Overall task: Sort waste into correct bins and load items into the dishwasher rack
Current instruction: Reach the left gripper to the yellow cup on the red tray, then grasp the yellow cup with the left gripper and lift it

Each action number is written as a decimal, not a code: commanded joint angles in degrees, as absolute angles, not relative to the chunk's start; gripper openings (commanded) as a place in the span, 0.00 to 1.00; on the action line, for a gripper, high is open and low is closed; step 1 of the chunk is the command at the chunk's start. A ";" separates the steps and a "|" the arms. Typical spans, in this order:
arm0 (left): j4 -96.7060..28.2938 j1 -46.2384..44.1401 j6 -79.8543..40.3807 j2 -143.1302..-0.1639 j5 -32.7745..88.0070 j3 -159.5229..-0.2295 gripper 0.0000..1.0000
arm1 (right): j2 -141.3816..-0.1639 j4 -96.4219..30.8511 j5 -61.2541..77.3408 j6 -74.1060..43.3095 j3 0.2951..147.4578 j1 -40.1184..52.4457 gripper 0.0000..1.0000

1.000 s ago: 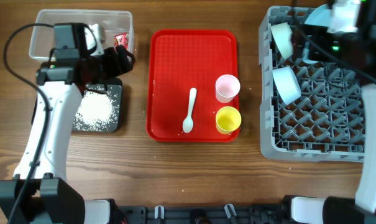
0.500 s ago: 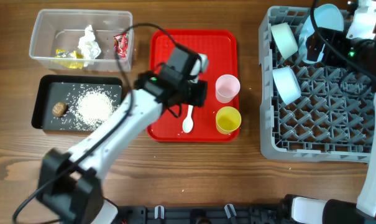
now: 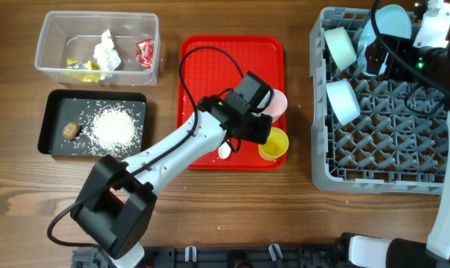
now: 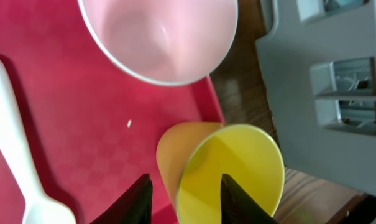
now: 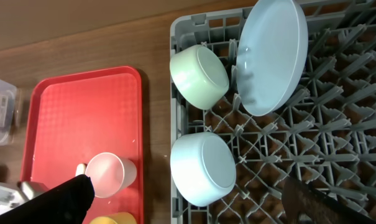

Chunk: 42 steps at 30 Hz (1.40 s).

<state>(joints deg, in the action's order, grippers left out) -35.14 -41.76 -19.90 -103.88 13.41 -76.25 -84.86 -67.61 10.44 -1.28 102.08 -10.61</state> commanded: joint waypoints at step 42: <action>-28.93 -17.96 -24.25 -99.22 57.10 -76.88 0.04 | -85.19 -69.06 30.39 0.10 101.65 -10.79 1.00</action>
